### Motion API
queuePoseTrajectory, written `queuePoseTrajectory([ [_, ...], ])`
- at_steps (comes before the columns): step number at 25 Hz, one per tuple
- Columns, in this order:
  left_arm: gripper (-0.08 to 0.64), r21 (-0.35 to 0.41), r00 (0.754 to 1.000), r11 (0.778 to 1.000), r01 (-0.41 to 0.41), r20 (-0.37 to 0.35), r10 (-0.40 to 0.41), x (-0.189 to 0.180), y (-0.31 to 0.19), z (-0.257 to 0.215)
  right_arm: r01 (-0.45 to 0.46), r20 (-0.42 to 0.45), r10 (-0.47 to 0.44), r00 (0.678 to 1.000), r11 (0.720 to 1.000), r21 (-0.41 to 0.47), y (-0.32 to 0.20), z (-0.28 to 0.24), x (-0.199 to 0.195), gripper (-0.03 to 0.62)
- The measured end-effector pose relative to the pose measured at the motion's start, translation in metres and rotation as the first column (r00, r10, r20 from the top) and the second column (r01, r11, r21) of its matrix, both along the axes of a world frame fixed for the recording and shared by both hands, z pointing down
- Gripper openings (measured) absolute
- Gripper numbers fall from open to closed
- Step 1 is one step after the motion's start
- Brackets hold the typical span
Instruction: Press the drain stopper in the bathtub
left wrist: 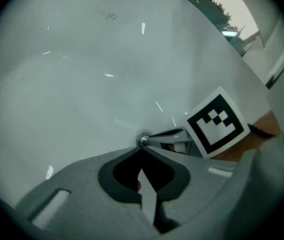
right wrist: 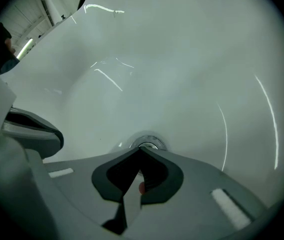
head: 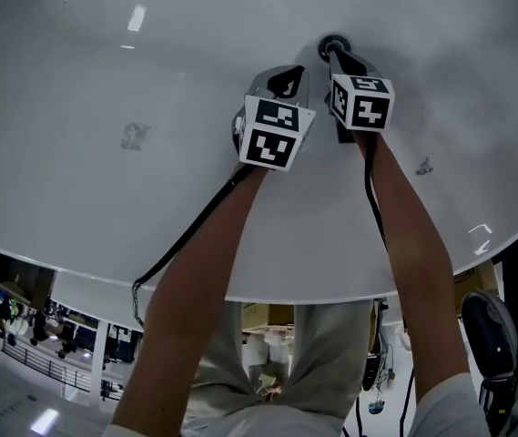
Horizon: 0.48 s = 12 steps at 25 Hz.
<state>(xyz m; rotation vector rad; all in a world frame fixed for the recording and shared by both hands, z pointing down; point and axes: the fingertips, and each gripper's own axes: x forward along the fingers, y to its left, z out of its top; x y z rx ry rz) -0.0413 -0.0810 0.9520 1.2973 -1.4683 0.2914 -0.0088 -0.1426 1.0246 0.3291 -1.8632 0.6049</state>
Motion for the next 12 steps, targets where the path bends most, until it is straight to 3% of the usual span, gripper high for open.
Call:
queuePoseTrajectory([
  [12, 0.002, -0.004, 1.000, 1.000, -0.015, -0.006, 0.015, 0.002, -0.002, -0.001, 0.041, -0.133, -0.045, 0.990, 0.999, -0.031, -0.003, 0.019, 0.003, 0.006],
])
